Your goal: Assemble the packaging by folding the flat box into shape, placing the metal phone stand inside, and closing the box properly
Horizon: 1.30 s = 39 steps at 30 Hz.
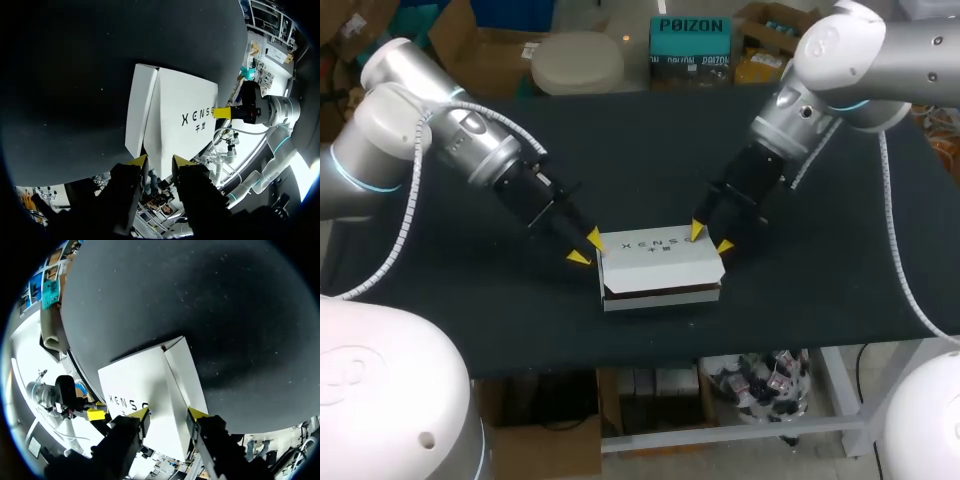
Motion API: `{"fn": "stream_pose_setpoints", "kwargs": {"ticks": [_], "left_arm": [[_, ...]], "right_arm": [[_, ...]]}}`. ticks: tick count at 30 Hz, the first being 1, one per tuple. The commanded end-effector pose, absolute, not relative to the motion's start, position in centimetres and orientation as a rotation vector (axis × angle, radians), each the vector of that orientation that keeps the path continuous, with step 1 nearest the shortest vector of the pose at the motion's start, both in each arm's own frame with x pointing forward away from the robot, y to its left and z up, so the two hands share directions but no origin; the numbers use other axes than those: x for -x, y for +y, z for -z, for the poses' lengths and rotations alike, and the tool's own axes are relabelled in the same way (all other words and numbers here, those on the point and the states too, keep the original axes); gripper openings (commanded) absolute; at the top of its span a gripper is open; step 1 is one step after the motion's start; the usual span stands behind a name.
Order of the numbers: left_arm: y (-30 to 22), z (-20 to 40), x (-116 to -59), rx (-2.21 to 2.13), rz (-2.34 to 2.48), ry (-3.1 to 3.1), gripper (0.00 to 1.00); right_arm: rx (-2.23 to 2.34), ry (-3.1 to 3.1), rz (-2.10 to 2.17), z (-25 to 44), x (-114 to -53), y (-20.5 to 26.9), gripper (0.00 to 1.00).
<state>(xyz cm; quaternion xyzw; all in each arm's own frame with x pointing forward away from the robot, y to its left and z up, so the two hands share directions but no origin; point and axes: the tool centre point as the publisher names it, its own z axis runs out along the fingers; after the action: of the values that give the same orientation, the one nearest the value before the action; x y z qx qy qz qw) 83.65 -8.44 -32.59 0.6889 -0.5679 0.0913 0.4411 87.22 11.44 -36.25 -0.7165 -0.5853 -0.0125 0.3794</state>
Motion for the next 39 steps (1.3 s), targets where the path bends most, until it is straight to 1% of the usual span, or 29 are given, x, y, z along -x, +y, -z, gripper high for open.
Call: {"fn": "stream_pose_setpoints", "kwargs": {"ticks": [1,13,18,23,25,26,27,28,29,39], "left_arm": [[-8.4,32.2,-83.5,-1.715,-0.229,-1.416,0.33],[-8.0,31.0,-83.7,-1.725,-0.243,-1.462,0.34],[-7.6,29.0,-84.1,-1.691,-0.27,-1.565,0.38],[-7.6,26.9,-84.9,-1.639,-0.26,-1.698,0.44],[-7.7,26.3,-85.2,-1.606,-0.247,-1.758,0.5],[-7.7,26.1,-85.3,-1.594,-0.248,-1.782,0.57],[-7.7,25.9,-85.4,-1.574,-0.237,-1.826,0.73],[-7.8,25.6,-85.4,-1.549,-0.231,-1.866,0.95],[-7.8,25.2,-85.4,-1.535,-0.227,-1.902,1.0],[-8.7,22.8,-84.7,-1.236,-0.195,-2.383,1.0]], "right_arm": [[1.832,-1.493,0.033,36.2,-87.2,11.5,0.49],[1.832,-1.493,0.033,36.2,-87.2,11.5,0.5],[1.832,-1.493,0.033,36.2,-87.2,11.5,0.51],[1.832,-1.493,0.033,36.2,-87.2,11.5,0.49],[1.832,-1.493,0.033,36.2,-87.2,11.5,0.49],[1.832,-1.493,0.033,36.2,-87.2,11.5,0.5],[1.832,-1.493,0.033,36.2,-87.2,11.5,0.49],[1.832,-1.493,0.033,36.2,-87.2,11.5,0.49],[1.832,-1.493,0.033,36.2,-87.2,11.5,0.49],[1.832,-1.493,0.033,36.2,-87.2,11.5,0.49]]}}
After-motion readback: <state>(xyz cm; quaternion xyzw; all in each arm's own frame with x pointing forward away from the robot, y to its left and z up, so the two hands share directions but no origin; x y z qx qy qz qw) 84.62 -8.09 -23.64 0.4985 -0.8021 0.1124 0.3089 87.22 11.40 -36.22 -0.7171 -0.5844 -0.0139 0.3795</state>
